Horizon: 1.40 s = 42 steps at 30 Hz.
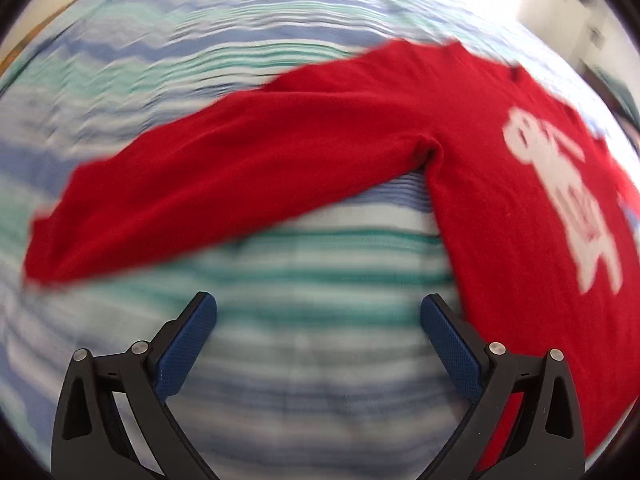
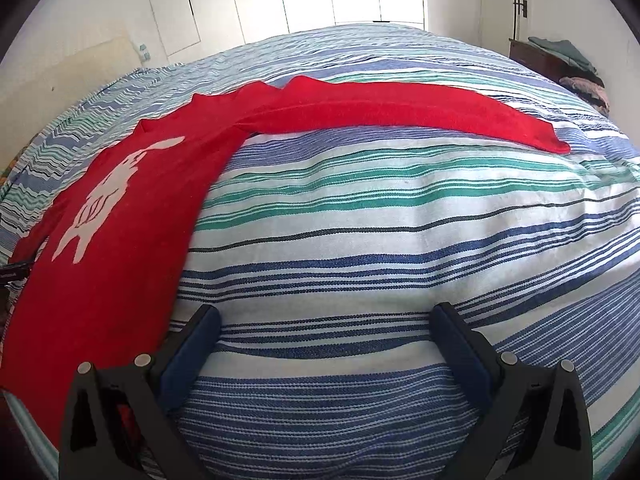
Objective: Fold small clothes
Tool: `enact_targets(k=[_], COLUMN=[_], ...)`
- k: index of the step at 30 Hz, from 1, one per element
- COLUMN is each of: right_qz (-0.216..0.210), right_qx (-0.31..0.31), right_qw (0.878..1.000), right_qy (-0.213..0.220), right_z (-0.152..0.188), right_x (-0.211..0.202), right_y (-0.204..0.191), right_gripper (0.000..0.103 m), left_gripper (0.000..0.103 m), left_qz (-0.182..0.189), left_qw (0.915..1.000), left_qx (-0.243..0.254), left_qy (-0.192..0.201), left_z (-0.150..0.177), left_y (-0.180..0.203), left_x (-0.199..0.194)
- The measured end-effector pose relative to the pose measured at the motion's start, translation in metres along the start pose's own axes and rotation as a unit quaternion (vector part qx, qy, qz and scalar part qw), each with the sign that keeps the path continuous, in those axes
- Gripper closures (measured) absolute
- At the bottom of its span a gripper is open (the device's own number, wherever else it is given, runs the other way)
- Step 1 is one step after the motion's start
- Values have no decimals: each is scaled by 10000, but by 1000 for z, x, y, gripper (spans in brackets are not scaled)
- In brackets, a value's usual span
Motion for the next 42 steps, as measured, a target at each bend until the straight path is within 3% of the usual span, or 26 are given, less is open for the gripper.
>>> enact_targets(k=[3, 7, 10, 17, 21, 24, 28, 30, 33, 34, 37, 39, 42], right_qz=[-145, -272, -208, -130, -90, -51, -92, -125, -121, -122, -411, -813, -1188], right_qx=[17, 74, 17, -223, -373, -444, -477, -443, -348, -221, 508, 1070, 1450], right_qw=[9999, 9996, 9998, 9997, 9993, 9988, 9980, 9980, 9982, 9986, 9979, 9900, 9801], right_qy=[-24, 7, -16, -29, -11, -187, -404, -426, -482, -465, 16, 420, 657], right_z=[1, 2, 2, 11, 17, 19, 23, 26, 25, 21, 1, -19, -57], right_x=[-3, -5, -5, -14, -18, -21, -28, -31, -33, -36, -57, -74, -83], right_y=[1, 2, 0, -5, -6, -7, -5, -2, 0, 2, 13, 26, 51], right_gripper=[0, 0, 0, 0, 0, 0, 0, 0, 0, 1, 1, 1, 1], left_gripper=[1, 1, 1, 1, 1, 1, 1, 1, 1, 1, 1, 1, 1], left_qz=[118, -277, -464, -501, -865, -1328, -1095, -919, -530, -398, -335, -307, -168], left_qw=[9980, 9966, 9954, 9964, 9942, 9849, 9904, 9932, 9942, 9909, 9820, 9814, 9824], left_qx=[-531, -309, -281, -86, 495, 1106, 846, 699, 307, 109, -157, -200, -329], left_qy=[316, 716, 795, 681, 416, 70, -48, 123, 882, 1284, 1854, 1886, 1828], left_z=[13, 30, 43, 63, 82, 115, 130, 128, 112, 101, 73, 51, 20], left_y=[1, 27, 40, 56, 70, 72, 57, 54, 49, 46, 43, 41, 39], left_x=[-44, -84, -91, -86, -73, -58, -72, -82, -113, -129, -148, -145, -129])
Point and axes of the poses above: each gripper's, at about its wrist camera, not at the fingertips, and x roughly the way its jaws point, y to its right, z to its underside, the point moved 7 cm from there along x, roughly the way its jaws point, and after that the axes turned 5 degrees about -z, right-handed, at the moved point
